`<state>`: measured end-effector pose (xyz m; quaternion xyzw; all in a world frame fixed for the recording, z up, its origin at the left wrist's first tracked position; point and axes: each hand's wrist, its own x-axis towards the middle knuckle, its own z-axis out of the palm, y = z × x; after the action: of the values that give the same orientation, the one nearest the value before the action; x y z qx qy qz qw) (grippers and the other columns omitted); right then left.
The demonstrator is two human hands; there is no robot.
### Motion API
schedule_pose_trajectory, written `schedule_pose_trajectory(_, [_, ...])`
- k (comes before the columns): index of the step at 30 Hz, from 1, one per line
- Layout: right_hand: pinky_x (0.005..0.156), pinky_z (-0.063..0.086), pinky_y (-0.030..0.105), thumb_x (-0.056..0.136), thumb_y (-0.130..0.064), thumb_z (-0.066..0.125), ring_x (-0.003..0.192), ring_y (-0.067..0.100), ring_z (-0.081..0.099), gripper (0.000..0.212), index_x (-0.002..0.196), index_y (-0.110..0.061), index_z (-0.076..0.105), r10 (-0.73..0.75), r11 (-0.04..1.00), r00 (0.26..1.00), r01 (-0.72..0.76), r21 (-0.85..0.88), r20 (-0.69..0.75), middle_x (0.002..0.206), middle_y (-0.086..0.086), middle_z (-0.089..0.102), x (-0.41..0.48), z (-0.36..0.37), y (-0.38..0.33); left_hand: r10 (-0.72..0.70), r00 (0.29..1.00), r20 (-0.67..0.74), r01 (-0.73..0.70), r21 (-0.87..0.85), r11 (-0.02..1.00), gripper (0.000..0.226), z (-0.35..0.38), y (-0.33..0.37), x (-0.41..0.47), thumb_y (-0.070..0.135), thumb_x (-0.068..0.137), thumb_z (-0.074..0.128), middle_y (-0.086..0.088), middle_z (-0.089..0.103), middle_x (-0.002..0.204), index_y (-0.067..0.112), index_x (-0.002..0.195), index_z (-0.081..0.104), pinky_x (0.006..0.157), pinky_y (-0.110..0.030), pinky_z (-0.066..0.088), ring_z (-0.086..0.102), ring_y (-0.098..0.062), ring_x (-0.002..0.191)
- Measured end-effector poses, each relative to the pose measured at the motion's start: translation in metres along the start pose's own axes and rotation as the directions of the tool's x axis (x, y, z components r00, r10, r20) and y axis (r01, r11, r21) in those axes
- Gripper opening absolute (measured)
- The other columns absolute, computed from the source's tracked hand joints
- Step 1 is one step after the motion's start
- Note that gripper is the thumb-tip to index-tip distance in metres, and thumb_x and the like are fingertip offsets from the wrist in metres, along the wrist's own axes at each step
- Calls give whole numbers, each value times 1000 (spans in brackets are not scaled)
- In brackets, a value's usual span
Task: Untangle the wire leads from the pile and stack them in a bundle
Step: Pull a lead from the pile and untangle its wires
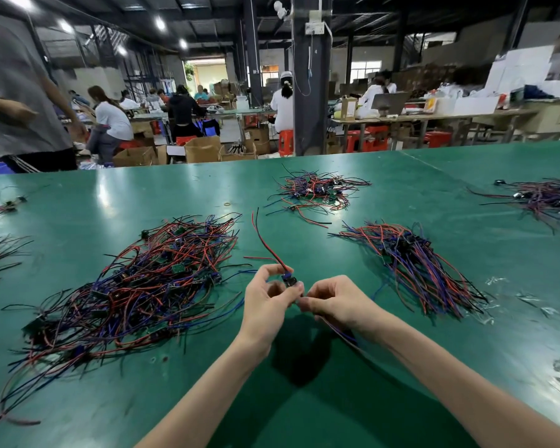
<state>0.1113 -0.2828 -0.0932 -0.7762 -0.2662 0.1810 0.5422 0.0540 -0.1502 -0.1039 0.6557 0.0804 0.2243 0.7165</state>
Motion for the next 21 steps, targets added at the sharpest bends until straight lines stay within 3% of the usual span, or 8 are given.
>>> schedule_pose_trajectory(4, [43, 35, 15, 83, -8, 71, 39, 1, 44, 23, 63, -15, 62, 8, 999, 1000, -8, -34, 2, 48, -6, 58, 2, -5, 3, 0, 998, -60, -5, -77, 997, 27, -7, 10, 7, -8, 79, 68, -4, 60, 66, 14, 91, 59, 54, -13, 43, 52, -7, 54])
schedule_pose_trajectory(9, [38, 33, 15, 83, -14, 72, 35, 8, 42, 21, 63, -15, 63, 54, 999, 999, -54, 2, 7, 48, 0, 60, 3, -3, 5, -13, 989, -144, -14, -181, 983, 28, -20, 21, 16, -11, 79, 66, 0, 62, 64, 14, 88, 57, 56, -18, 40, 48, -8, 52])
schedule_pose_trajectory(21, [46, 38, 18, 87, -21, 66, 45, 10, 47, 21, 67, -23, 59, 12, 977, 999, -19, -212, -34, 51, -2, 55, -2, 6, 3, -86, 968, -236, 26, -246, 969, 24, -39, 20, 28, -6, 82, 65, -5, 60, 71, 15, 90, 56, 56, -17, 44, 50, -9, 54])
